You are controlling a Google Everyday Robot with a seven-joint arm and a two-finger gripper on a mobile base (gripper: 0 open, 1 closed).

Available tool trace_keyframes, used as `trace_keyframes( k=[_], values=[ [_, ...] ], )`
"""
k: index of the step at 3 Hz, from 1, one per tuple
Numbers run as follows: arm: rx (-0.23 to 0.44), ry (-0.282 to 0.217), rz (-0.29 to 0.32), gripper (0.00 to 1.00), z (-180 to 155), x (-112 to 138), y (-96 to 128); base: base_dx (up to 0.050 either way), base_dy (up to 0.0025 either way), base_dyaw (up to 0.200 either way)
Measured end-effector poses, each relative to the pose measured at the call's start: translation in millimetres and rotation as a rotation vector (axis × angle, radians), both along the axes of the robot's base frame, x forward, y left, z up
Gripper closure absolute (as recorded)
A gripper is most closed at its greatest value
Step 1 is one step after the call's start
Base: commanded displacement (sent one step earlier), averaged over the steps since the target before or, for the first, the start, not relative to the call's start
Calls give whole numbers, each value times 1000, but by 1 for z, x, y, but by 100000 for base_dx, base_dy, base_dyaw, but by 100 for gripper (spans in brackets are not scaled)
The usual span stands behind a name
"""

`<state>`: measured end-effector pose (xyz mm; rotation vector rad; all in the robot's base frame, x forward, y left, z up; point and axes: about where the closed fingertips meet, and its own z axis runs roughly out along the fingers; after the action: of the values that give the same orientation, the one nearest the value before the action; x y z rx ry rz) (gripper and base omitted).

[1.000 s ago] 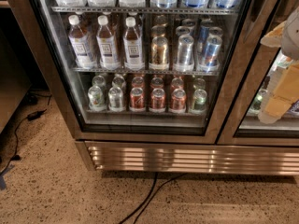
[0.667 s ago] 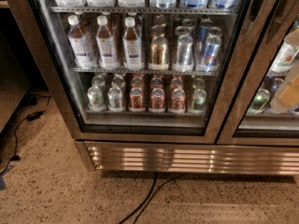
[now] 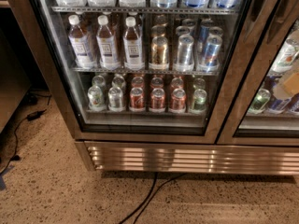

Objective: Open left fridge door

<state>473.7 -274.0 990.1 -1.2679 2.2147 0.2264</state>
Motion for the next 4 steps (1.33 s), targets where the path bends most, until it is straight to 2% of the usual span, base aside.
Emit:
trace_keyframes(
  k=[1, 3, 4],
  values=[
    [13, -10, -3, 0, 5, 6, 1, 0, 0, 0],
    [8, -165, 61, 0, 51, 27, 26, 0, 0, 0],
    [3, -175, 64, 0, 52, 30, 26, 0, 0, 0]
  ],
)
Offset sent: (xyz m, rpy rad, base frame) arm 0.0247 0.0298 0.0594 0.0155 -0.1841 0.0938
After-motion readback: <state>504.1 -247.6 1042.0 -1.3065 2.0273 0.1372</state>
